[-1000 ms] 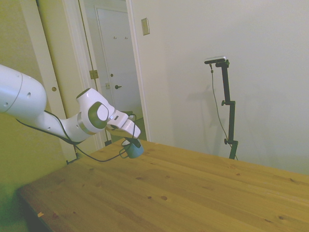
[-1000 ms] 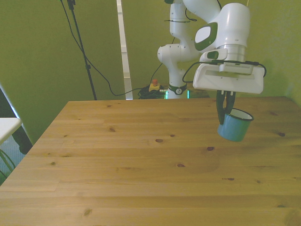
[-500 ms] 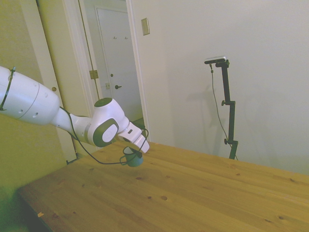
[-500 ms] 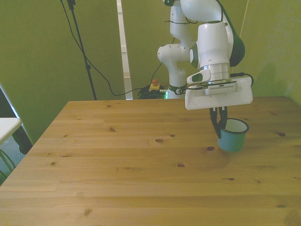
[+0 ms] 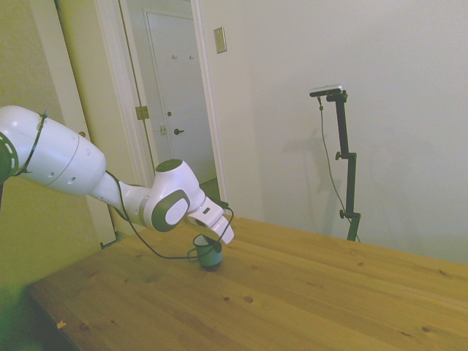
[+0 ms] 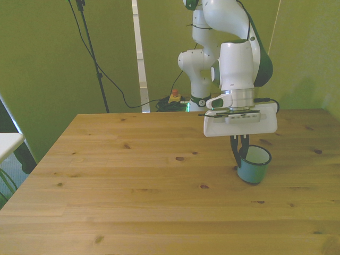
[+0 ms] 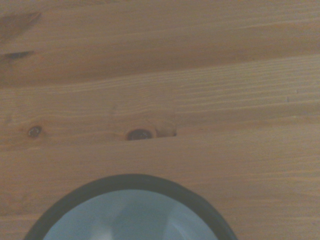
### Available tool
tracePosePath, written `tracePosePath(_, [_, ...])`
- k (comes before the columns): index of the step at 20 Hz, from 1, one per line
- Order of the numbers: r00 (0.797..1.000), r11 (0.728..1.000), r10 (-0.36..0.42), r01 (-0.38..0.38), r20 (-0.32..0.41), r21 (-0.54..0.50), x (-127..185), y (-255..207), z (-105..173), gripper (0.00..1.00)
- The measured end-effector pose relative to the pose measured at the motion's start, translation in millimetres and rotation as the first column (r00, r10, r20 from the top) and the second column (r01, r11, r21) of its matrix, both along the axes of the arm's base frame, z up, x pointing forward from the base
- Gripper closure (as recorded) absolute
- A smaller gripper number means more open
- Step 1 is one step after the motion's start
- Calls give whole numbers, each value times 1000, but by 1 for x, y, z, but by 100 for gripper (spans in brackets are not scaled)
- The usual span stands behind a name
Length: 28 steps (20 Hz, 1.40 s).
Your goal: Flip the mug upright
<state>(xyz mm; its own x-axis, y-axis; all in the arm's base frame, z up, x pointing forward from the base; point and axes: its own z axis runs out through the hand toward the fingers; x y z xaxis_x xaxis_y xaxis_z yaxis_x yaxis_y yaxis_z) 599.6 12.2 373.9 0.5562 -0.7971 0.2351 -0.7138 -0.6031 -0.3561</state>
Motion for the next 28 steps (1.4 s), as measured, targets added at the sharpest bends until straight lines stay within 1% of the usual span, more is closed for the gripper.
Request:
tracePosePath(14, [1000,1000,10,-10,5,-1,1,5,2,0])
tracePosePath(16, [999,1000,20,-20,25,0,1,11,13,0])
tracePosePath(18, [998,999,34,-34,50,1,-1,20,31,0])
tracePosePath(22, [995,998,60,-60,85,3,-12,34,64,0])
tracePosePath(25, [990,996,93,-94,104,4,-33,53,91,0])
tracePosePath(28, [989,993,115,-116,88,9,-65,76,109,0])
